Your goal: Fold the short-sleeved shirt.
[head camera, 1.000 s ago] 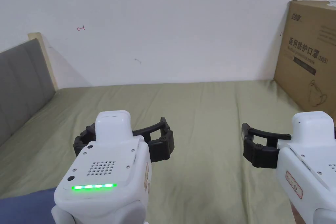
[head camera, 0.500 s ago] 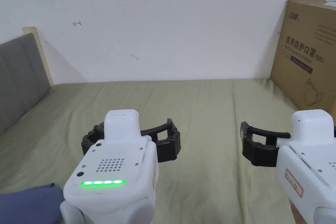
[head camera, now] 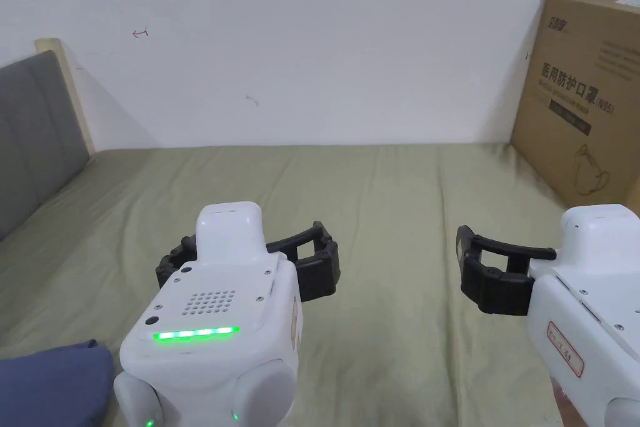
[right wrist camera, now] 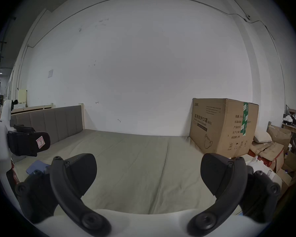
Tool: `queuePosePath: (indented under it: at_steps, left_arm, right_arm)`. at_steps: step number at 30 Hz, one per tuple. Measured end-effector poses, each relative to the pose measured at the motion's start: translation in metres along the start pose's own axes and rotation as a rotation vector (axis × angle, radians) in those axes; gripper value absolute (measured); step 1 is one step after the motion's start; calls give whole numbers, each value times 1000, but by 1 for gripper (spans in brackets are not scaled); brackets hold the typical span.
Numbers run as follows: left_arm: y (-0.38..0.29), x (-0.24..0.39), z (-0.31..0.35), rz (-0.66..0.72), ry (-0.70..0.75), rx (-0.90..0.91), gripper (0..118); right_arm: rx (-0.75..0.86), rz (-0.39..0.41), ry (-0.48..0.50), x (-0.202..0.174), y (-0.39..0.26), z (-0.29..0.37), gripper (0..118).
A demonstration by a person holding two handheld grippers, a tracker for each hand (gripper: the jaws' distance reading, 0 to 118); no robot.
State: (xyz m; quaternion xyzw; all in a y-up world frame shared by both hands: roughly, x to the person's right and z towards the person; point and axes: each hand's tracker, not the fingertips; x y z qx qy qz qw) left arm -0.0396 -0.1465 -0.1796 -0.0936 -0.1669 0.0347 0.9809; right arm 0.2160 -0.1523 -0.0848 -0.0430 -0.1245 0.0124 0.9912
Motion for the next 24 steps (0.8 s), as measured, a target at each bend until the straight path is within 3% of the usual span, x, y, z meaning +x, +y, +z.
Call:
queuePosePath:
  at_steps: [6, 10, 17, 24]
  left_arm:
    - [-1, -12, -8, 165, -125, -48, 111]
    - [-3, -13, -17, 149, -68, -73, 118]
    - [-13, -20, -33, 177, -68, -97, 118]
    - [-32, -3, -61, 79, -25, -159, 118]
  right_arm:
    - [0, -29, 3, 3, 1, -11, 118]
    - [1, -57, -3, 5, -2, -16, 118]
    - [-28, -84, -17, 12, -20, -30, 118]
    - [-95, -88, -32, 16, -42, -50, 118]
